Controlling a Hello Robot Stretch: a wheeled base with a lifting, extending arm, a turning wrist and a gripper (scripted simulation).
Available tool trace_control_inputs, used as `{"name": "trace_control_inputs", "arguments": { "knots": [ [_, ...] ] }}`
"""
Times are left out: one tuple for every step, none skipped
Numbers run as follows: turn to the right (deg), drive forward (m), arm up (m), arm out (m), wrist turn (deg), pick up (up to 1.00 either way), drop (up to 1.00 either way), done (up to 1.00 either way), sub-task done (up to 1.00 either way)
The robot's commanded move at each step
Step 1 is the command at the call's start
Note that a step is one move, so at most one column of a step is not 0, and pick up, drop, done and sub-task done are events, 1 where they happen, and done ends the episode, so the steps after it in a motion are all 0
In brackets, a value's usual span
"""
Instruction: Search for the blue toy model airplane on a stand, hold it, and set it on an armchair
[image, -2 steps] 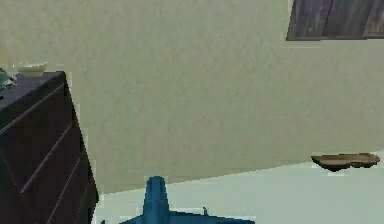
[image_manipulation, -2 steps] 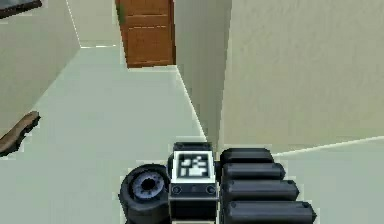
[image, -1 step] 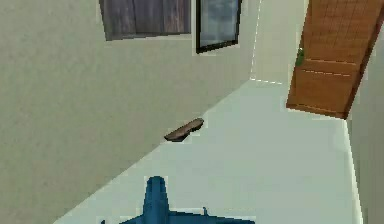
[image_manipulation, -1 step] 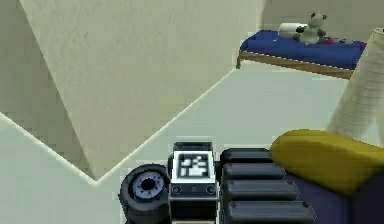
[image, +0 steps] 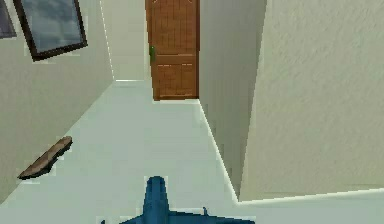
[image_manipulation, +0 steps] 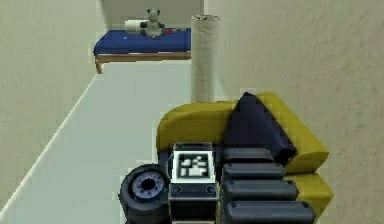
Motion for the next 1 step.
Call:
{"name": "trace_control_inputs", "arguments": {
  "knots": [
    [0.0, 0.00, 0.00, 0.48, 0.0, 0.00, 0.00, 0.00, 0.00]
  ]
}}
